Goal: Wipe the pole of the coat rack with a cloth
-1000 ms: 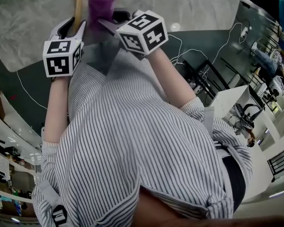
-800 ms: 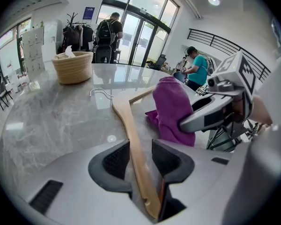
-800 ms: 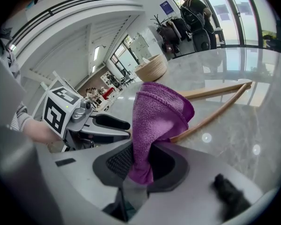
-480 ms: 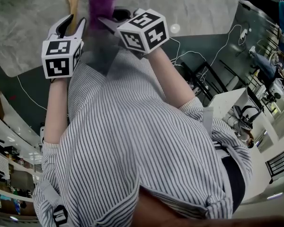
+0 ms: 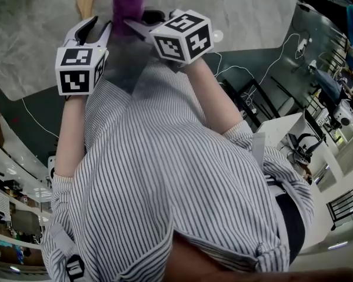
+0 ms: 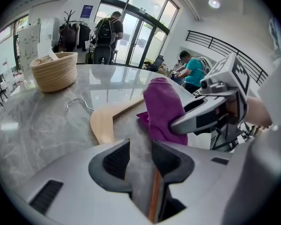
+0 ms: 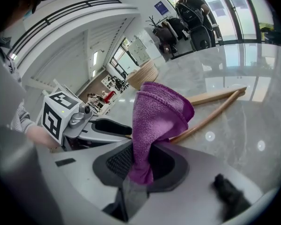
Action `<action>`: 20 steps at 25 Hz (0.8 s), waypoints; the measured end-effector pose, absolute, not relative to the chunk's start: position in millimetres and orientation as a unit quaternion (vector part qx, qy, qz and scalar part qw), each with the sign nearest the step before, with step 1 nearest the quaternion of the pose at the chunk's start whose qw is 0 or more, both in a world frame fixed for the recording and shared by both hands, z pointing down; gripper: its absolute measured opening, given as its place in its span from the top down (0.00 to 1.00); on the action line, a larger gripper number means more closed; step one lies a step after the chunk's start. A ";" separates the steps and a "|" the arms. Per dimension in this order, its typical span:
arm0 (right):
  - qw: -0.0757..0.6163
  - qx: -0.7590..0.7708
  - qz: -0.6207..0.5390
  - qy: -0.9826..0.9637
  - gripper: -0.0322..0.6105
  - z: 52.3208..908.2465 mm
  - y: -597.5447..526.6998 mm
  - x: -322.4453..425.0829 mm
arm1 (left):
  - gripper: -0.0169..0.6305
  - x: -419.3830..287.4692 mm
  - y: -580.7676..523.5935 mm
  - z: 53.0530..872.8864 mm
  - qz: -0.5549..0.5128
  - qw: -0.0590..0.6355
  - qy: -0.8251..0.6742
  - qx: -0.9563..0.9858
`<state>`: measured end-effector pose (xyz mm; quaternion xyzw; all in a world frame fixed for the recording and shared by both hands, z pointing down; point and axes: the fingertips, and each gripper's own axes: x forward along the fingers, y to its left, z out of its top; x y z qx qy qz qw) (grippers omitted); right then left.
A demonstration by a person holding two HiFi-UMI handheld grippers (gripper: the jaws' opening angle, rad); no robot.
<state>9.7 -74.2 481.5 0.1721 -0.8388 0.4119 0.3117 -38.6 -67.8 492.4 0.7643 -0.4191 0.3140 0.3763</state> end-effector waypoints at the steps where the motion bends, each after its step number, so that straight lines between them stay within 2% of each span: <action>1: 0.309 0.172 0.414 -0.839 0.82 481.1 -76.9 12.3 | 0.74 -35.9 -68.7 493.0 0.315 0.378 -0.417 0.764; 20: 0.277 0.221 0.427 -0.832 0.82 477.0 -143.5 52.4 | 0.75 -15.3 -87.8 499.6 0.331 0.392 -0.390 0.765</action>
